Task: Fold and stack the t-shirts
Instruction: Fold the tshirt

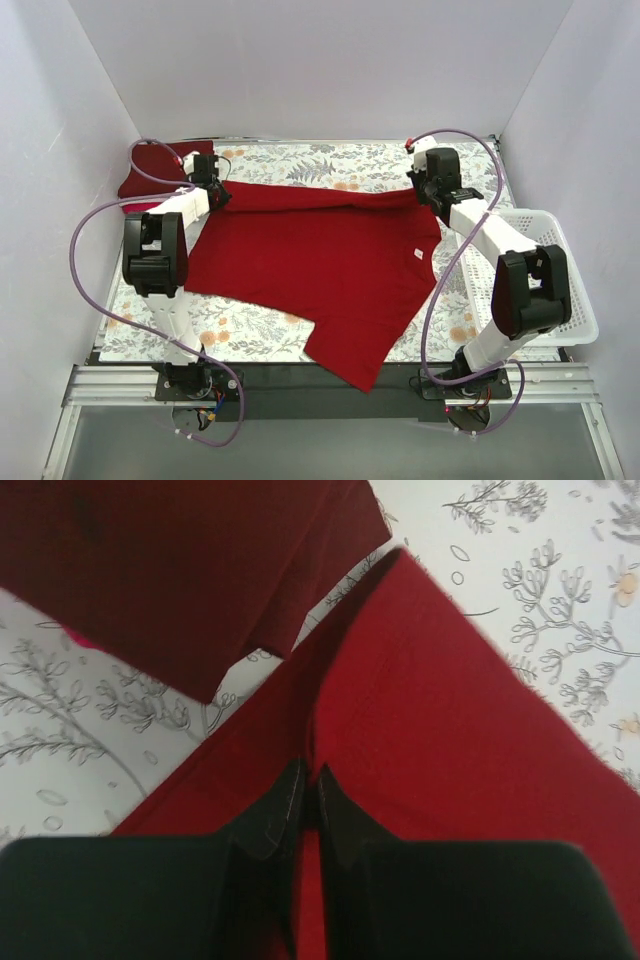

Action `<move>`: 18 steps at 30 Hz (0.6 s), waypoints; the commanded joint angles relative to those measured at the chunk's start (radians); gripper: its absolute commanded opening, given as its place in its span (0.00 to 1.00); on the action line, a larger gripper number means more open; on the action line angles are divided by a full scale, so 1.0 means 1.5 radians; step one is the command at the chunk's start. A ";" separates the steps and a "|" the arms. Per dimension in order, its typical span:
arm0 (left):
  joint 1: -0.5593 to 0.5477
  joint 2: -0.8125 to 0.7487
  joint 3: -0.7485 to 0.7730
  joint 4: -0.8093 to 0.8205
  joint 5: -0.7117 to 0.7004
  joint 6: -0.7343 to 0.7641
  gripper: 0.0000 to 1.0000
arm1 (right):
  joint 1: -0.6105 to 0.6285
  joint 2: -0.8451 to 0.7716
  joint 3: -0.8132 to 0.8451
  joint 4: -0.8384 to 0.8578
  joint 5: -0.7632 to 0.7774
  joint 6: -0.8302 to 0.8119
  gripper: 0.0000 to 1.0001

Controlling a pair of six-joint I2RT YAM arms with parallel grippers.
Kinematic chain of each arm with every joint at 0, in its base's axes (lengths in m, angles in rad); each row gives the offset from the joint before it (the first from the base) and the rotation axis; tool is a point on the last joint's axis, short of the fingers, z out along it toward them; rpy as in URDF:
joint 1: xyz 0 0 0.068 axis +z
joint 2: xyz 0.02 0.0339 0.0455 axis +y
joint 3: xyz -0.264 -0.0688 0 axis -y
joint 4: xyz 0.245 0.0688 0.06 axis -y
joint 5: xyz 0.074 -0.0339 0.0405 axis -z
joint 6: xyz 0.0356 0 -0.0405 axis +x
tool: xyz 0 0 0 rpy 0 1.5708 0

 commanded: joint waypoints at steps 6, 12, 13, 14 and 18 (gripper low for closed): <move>0.004 0.035 0.098 0.031 0.006 0.029 0.00 | -0.032 0.012 0.033 0.033 -0.086 0.050 0.01; 0.004 0.044 0.140 0.014 0.003 0.048 0.00 | -0.032 -0.021 0.049 -0.039 -0.108 0.078 0.01; 0.004 0.046 0.144 0.009 0.001 0.049 0.00 | -0.032 -0.025 0.050 -0.048 -0.109 0.082 0.01; 0.004 0.050 0.147 0.005 -0.004 0.051 0.00 | -0.032 -0.029 0.050 -0.059 -0.111 0.085 0.01; 0.004 0.069 0.167 0.001 -0.015 0.070 0.00 | -0.032 -0.057 0.047 -0.103 -0.123 0.106 0.01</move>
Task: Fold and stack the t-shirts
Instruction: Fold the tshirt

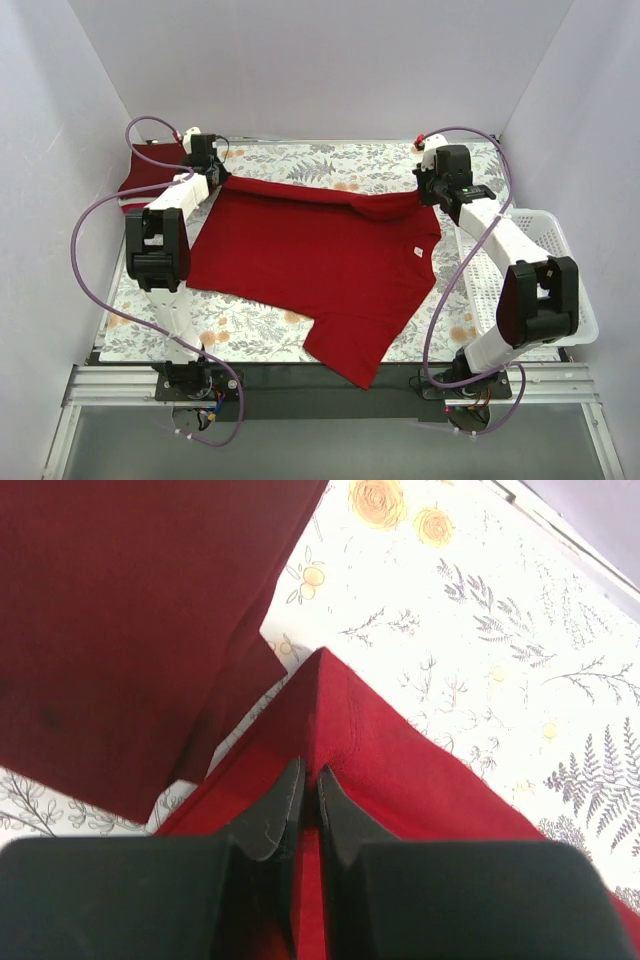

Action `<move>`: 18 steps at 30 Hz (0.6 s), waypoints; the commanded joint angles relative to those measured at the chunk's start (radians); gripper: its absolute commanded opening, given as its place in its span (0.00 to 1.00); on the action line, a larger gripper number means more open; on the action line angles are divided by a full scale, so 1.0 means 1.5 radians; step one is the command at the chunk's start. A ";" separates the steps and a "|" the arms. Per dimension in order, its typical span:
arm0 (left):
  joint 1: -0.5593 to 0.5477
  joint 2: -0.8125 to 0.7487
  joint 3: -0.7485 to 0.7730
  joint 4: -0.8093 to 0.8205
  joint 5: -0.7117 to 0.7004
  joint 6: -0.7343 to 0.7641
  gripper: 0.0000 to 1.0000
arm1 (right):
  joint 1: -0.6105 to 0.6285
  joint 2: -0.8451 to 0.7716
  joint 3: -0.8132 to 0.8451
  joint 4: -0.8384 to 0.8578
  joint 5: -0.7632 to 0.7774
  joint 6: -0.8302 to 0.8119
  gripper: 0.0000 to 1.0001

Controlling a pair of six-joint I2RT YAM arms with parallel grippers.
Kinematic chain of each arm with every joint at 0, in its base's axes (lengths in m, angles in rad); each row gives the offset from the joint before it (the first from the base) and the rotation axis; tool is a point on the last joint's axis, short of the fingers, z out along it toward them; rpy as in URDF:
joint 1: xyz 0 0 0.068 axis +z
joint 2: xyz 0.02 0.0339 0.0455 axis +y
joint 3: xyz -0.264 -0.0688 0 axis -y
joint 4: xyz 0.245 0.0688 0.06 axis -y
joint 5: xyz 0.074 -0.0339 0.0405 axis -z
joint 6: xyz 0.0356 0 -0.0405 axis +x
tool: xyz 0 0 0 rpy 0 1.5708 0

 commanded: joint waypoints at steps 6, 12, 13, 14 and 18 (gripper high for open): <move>0.004 0.057 0.071 -0.032 -0.043 0.041 0.00 | -0.002 -0.065 0.017 -0.107 -0.027 0.055 0.01; 0.004 0.086 0.077 -0.040 -0.044 0.041 0.00 | -0.002 -0.071 -0.032 -0.130 -0.075 0.100 0.01; 0.004 0.088 0.074 -0.040 -0.047 0.041 0.01 | -0.001 -0.069 -0.040 -0.131 -0.075 0.102 0.01; 0.004 0.089 0.065 -0.039 -0.052 0.041 0.01 | -0.001 -0.067 -0.047 -0.132 -0.075 0.105 0.01; 0.004 0.101 0.059 -0.039 -0.064 0.046 0.01 | -0.002 -0.056 -0.082 -0.136 -0.081 0.119 0.01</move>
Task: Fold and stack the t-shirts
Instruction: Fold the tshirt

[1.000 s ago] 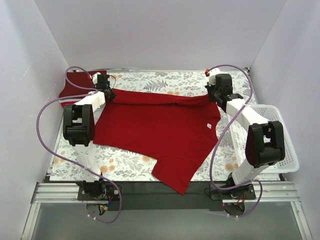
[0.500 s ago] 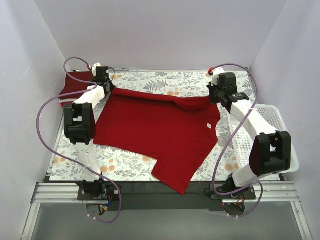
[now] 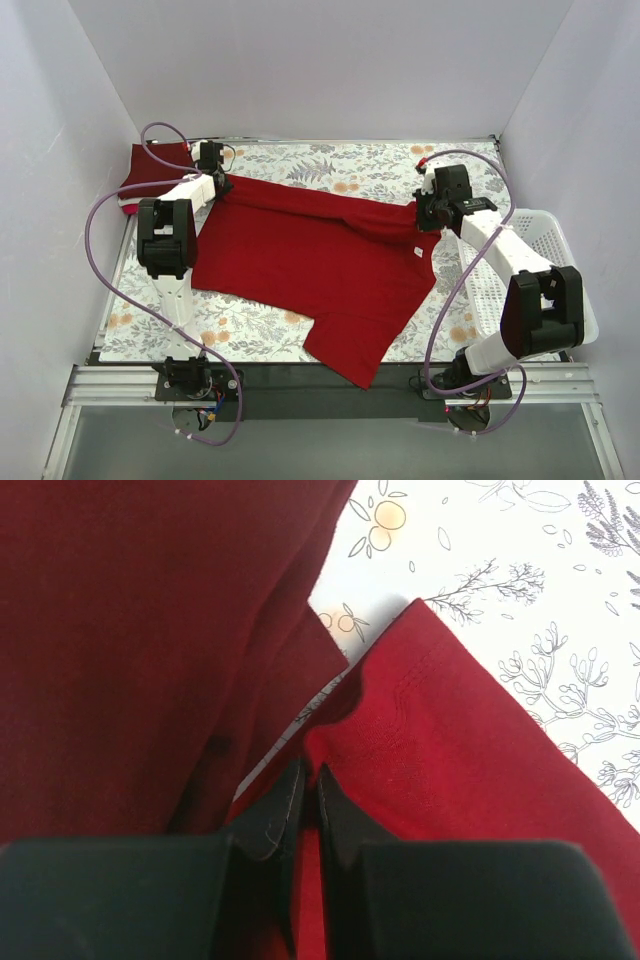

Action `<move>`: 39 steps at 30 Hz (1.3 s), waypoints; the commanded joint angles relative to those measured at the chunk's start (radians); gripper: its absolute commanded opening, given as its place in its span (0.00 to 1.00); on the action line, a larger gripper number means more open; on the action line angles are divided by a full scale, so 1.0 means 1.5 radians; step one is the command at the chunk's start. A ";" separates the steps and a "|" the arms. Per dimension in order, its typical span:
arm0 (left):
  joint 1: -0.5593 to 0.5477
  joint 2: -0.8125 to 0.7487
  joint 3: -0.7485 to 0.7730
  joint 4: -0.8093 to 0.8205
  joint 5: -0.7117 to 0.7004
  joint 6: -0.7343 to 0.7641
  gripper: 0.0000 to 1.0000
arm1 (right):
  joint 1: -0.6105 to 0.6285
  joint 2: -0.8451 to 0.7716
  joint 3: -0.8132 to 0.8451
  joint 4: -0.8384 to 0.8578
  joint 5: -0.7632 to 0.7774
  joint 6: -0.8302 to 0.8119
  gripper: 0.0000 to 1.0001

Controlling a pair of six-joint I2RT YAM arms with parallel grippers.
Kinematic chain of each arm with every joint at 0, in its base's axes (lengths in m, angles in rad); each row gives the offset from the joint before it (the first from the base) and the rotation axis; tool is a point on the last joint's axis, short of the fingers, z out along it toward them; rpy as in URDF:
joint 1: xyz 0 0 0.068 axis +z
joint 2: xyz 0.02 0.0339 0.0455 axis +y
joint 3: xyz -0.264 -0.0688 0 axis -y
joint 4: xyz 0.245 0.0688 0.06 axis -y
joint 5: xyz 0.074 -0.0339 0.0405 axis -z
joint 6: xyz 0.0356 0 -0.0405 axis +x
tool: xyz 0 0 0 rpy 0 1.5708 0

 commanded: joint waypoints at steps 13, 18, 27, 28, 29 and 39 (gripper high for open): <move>0.004 -0.017 -0.004 -0.008 -0.067 0.002 0.01 | -0.001 0.027 -0.021 -0.046 0.015 0.058 0.01; 0.004 -0.013 0.004 -0.022 -0.072 -0.002 0.01 | -0.001 0.011 -0.002 -0.065 0.001 0.065 0.01; 0.004 -0.005 -0.012 -0.048 -0.076 -0.036 0.05 | -0.002 0.032 -0.036 -0.068 0.016 0.093 0.01; 0.004 -0.005 -0.013 -0.052 -0.076 -0.039 0.07 | -0.002 0.034 -0.044 -0.064 0.018 0.099 0.01; 0.004 -0.004 -0.014 -0.054 -0.074 -0.042 0.08 | -0.002 0.036 -0.053 -0.062 0.018 0.100 0.01; -0.005 -0.067 -0.015 -0.094 -0.072 -0.075 0.39 | -0.012 -0.004 -0.020 -0.064 0.058 0.109 0.46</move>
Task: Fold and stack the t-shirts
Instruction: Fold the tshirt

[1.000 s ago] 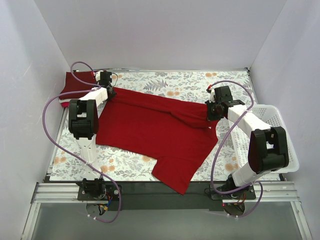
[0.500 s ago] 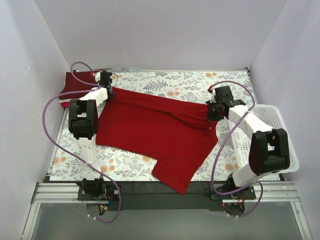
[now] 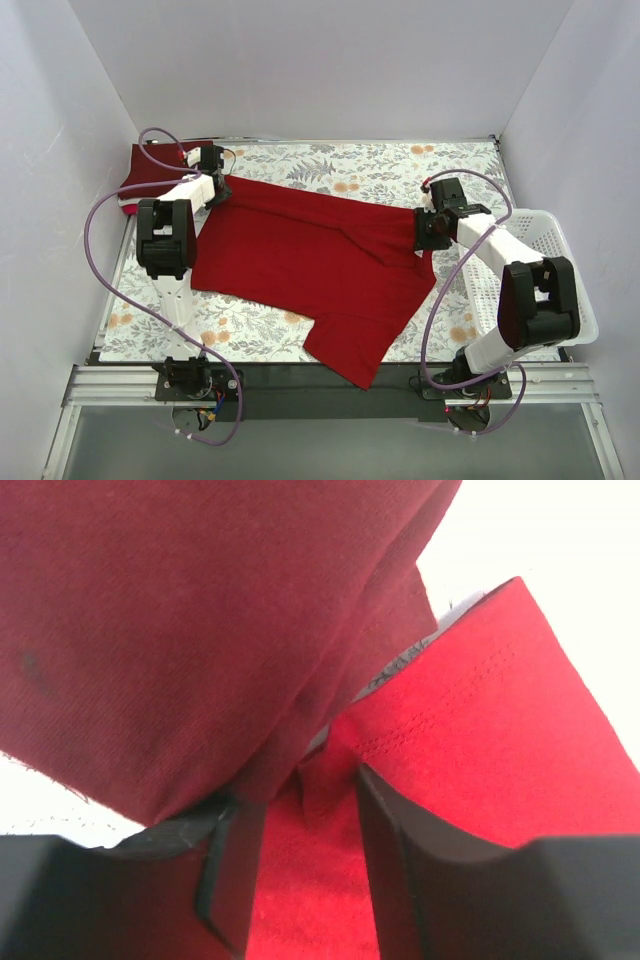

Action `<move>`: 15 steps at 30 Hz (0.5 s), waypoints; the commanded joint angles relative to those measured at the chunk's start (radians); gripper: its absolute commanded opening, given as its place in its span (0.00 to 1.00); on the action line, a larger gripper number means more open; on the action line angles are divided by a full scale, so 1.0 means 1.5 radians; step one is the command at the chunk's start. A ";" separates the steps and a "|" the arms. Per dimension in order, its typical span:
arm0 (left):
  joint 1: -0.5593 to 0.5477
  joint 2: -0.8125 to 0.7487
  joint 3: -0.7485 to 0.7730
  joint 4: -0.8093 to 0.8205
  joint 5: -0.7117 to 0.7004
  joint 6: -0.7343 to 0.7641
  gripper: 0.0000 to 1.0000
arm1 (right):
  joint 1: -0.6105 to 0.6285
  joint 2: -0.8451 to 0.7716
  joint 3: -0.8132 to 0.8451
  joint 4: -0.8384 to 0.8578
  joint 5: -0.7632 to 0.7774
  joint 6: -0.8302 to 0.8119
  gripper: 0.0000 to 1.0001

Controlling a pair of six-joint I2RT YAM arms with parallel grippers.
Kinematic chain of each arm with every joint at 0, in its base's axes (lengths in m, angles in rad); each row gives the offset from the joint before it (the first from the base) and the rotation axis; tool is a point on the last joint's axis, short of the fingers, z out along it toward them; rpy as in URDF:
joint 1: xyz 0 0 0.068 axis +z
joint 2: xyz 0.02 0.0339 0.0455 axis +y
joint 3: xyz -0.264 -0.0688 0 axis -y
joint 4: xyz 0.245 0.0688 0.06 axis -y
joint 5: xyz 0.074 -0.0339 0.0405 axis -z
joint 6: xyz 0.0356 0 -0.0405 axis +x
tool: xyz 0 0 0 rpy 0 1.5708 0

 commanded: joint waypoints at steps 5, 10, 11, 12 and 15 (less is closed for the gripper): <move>-0.020 -0.108 0.016 -0.043 0.008 -0.014 0.48 | -0.017 -0.057 0.077 0.021 0.030 0.013 0.48; -0.055 -0.148 0.038 -0.078 0.030 -0.014 0.51 | -0.036 -0.039 0.082 0.101 0.013 0.046 0.41; -0.059 -0.153 0.036 -0.077 0.035 -0.014 0.51 | -0.041 -0.035 0.081 0.118 -0.006 0.050 0.40; -0.064 -0.155 0.034 -0.074 0.039 -0.011 0.51 | -0.044 -0.027 0.081 0.148 -0.026 0.056 0.39; -0.071 -0.138 0.038 -0.049 0.046 -0.005 0.49 | -0.058 0.011 0.086 0.190 -0.075 0.078 0.37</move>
